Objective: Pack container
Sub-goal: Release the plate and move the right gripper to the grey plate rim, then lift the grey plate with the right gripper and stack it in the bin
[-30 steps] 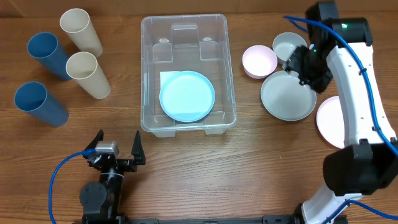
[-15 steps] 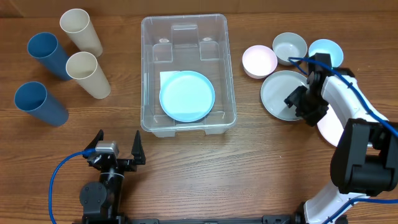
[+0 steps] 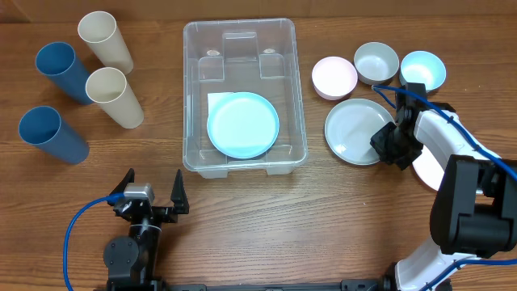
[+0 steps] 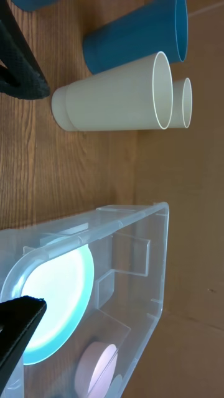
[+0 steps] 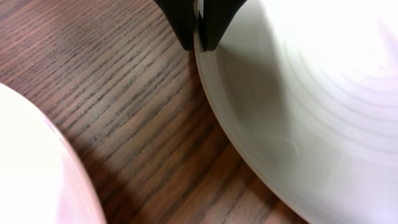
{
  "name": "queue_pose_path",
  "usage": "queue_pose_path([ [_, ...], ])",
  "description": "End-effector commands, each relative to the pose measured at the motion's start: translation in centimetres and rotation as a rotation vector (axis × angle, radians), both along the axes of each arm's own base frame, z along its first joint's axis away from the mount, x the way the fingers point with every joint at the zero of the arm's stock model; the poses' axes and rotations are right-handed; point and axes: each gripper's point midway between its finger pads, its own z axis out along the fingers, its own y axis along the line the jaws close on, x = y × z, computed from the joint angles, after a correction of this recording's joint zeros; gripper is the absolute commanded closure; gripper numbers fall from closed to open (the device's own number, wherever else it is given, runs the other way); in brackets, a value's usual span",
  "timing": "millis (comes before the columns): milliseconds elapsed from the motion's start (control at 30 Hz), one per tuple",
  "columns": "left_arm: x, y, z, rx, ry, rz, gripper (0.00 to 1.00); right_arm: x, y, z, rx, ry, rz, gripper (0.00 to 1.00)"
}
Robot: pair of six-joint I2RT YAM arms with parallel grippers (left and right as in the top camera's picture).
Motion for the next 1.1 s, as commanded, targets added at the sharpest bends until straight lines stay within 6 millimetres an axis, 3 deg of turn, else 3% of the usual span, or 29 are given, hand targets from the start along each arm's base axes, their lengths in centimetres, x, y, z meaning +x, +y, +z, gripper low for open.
queue_pose_path([
  [0,0.0,0.0,0.0,0.022,-0.005,-0.004,0.0,-2.5,-0.1,-0.4,-0.012,0.098,0.005,0.96],
  [67,0.0,0.0,0.0,0.022,-0.005,-0.004,0.0,-2.5,-0.1,0.9,-0.01,0.105,0.032,0.96],
  [267,0.0,0.0,0.0,0.022,-0.005,-0.005,0.0,0.4,-0.5,11.5,-0.05,-0.125,0.063,0.96],
  [400,0.0,0.0,0.0,0.022,-0.005,-0.004,0.0,0.9,-0.5,18.7,-0.072,-0.267,0.088,0.96],
  [533,0.0,0.0,0.0,0.022,-0.005,-0.004,0.0,0.9,1.8,23.7,-0.006,-0.404,0.192,0.96],
  [667,0.0,0.0,0.0,0.022,-0.005,-0.004,0.0,0.6,5.2,25.9,0.051,-0.495,0.29,0.96],
  [900,0.0,0.0,0.0,0.022,-0.005,-0.004,0.0,0.7,15.9,27.1,0.11,-0.588,0.588,0.96],
  [1000,0.0,0.0,0.0,0.022,-0.005,-0.004,0.0,0.7,19.6,26.5,0.109,-0.596,0.661,0.96],
  [1067,0.0,0.0,0.0,0.022,-0.005,-0.004,0.0,0.9,21.8,25.0,0.109,-0.567,0.713,0.96],
])
